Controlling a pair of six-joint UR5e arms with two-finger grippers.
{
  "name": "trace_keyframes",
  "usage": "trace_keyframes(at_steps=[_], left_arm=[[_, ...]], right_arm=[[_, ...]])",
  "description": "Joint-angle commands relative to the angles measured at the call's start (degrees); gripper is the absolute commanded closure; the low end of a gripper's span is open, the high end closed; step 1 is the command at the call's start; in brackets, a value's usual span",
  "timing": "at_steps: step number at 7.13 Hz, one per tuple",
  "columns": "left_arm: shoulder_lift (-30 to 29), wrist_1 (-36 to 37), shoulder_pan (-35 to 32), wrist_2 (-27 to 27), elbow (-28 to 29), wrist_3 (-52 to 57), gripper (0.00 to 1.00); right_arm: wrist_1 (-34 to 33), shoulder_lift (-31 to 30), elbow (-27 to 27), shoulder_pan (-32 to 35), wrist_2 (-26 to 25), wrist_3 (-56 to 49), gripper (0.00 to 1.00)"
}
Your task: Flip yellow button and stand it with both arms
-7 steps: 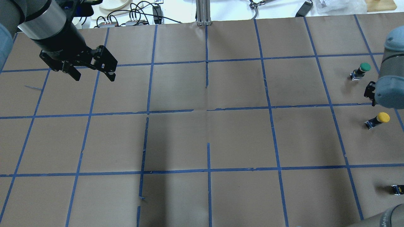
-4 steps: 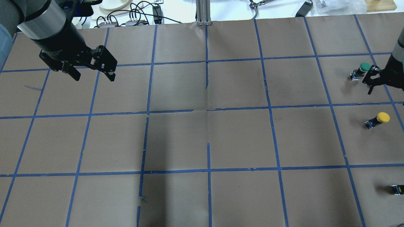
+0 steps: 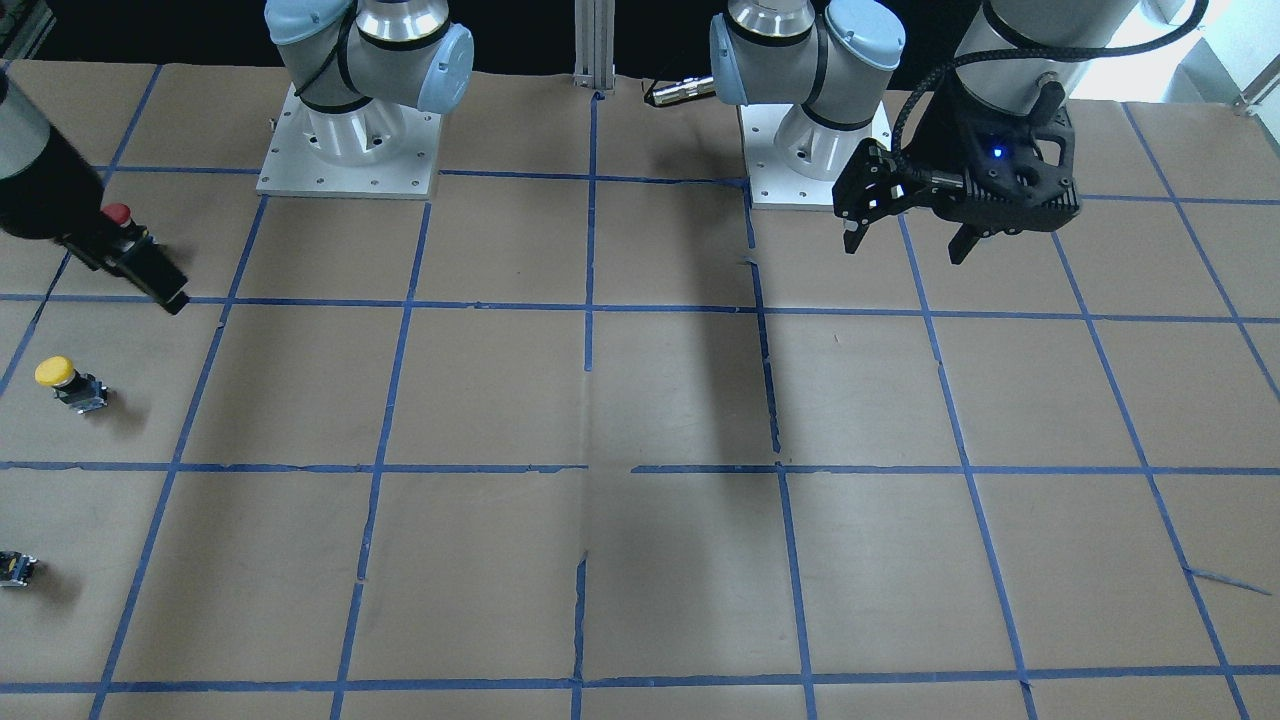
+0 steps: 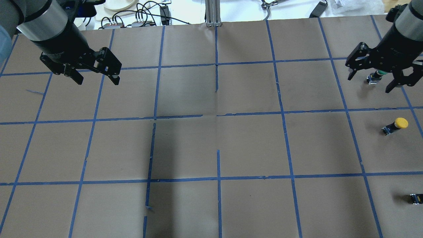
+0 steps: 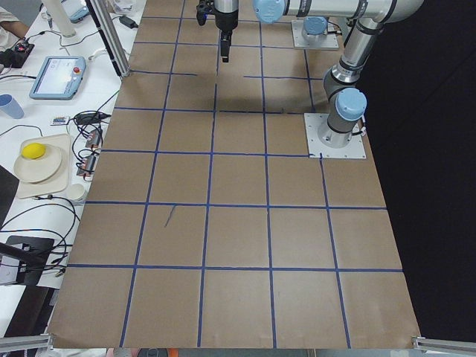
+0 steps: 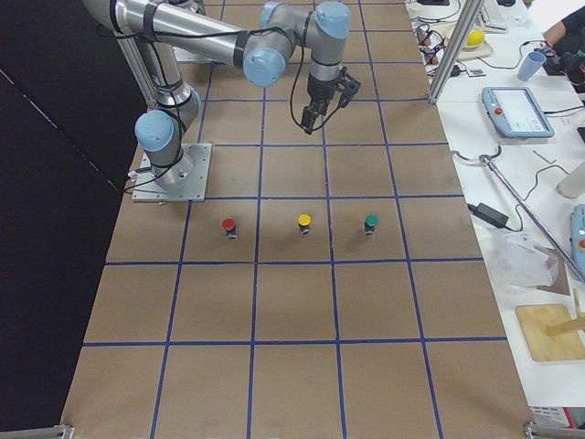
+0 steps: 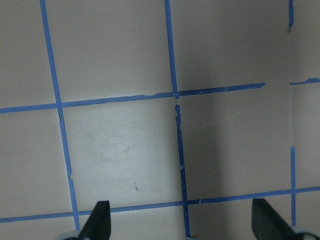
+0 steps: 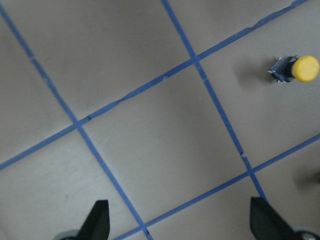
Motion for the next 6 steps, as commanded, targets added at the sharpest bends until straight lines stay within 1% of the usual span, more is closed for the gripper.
trace_keyframes(at_steps=[1, 2, 3, 4, 6], left_arm=[[-0.01, 0.0, 0.06, 0.0, 0.0, 0.03, 0.01], [-0.01, 0.0, 0.06, 0.0, 0.0, 0.03, 0.01], [-0.01, 0.0, 0.06, 0.0, 0.0, 0.03, 0.01], [-0.01, 0.0, 0.06, 0.09, -0.09, 0.03, 0.01], [-0.09, 0.0, 0.06, 0.0, 0.08, 0.03, 0.01]], right_arm=[[4.7, -4.21, 0.3, 9.31, 1.16, -0.47, 0.0], [5.93, -4.31, 0.47, 11.88, 1.16, -1.17, 0.0], [6.03, -4.22, 0.56, 12.95, 0.55, -4.22, 0.0], [6.03, -4.22, 0.13, 12.87, 0.37, -10.17, 0.0], [8.4, -5.7, -0.4, 12.08, 0.81, -12.16, 0.0]])
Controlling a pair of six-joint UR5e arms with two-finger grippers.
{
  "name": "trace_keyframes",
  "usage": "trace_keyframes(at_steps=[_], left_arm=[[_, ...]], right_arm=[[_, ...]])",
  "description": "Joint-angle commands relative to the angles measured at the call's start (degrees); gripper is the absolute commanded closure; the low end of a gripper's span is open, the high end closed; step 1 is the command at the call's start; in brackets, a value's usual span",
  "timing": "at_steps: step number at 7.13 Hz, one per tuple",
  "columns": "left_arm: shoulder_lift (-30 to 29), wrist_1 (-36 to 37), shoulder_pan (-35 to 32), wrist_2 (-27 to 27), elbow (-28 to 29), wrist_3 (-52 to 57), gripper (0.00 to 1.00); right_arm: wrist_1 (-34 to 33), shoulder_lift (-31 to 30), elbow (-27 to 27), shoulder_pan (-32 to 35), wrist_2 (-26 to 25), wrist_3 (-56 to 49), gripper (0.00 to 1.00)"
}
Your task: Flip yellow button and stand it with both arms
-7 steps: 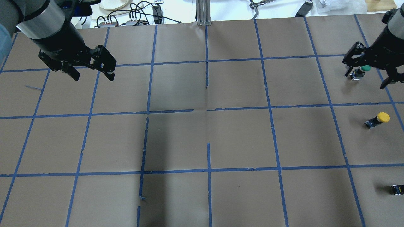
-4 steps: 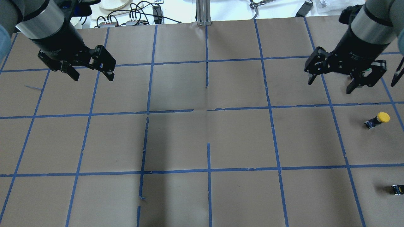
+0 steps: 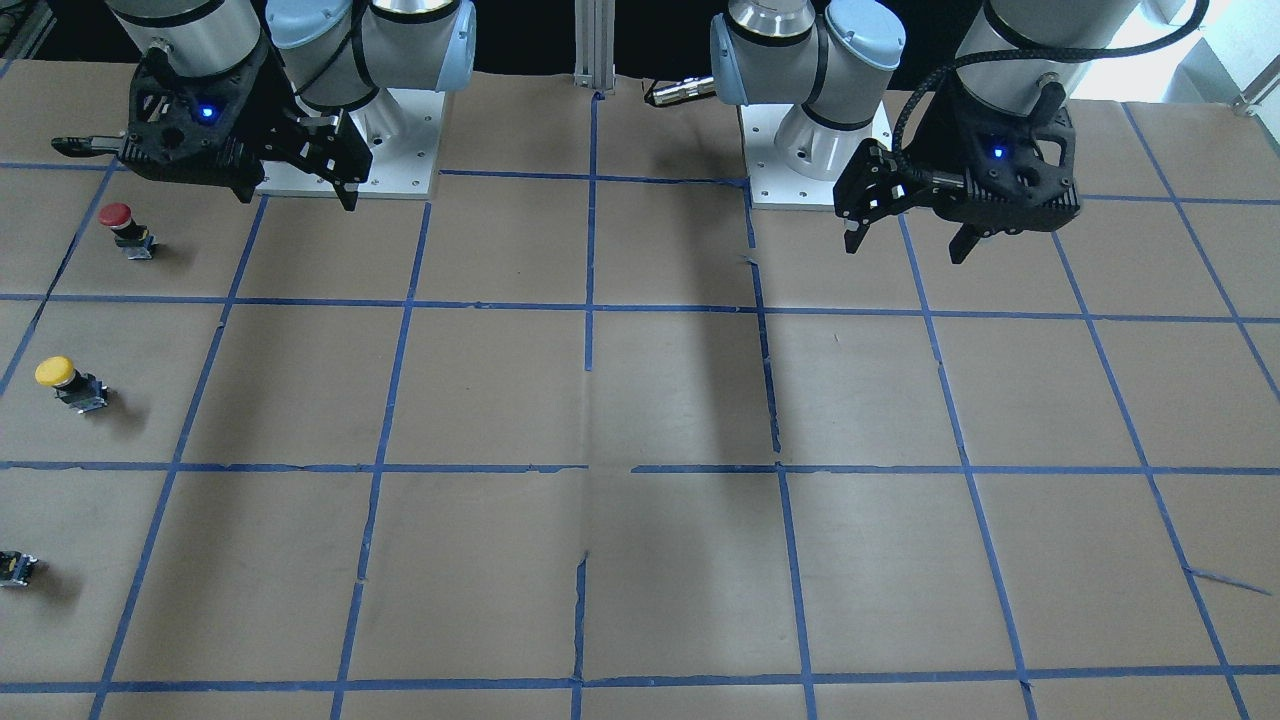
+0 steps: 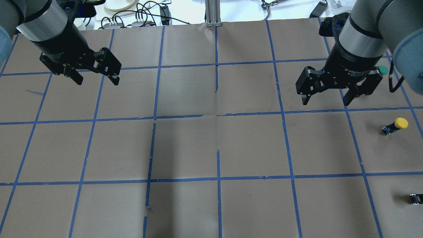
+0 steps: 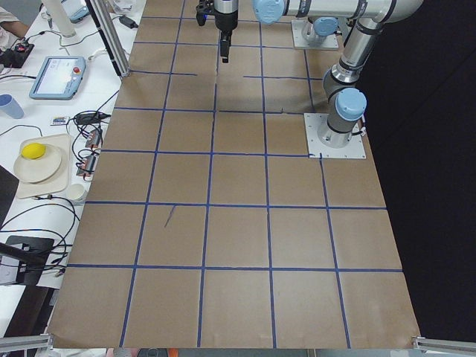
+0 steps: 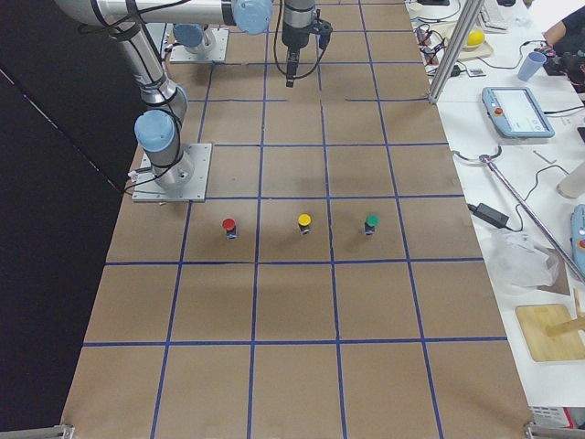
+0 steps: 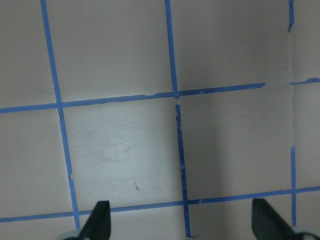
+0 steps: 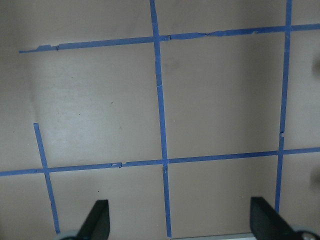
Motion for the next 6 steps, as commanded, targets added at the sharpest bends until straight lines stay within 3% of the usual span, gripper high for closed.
trace_keyframes(at_steps=[1, 6], left_arm=[[-0.07, 0.0, 0.0, -0.02, 0.38, 0.0, 0.01], [-0.33, 0.09, 0.09, -0.11, 1.09, -0.09, 0.01]], right_arm=[[1.62, -0.87, -0.69, -0.25, 0.3, -1.39, 0.0], [1.63, -0.88, -1.75, -0.34, 0.22, -1.39, 0.0]])
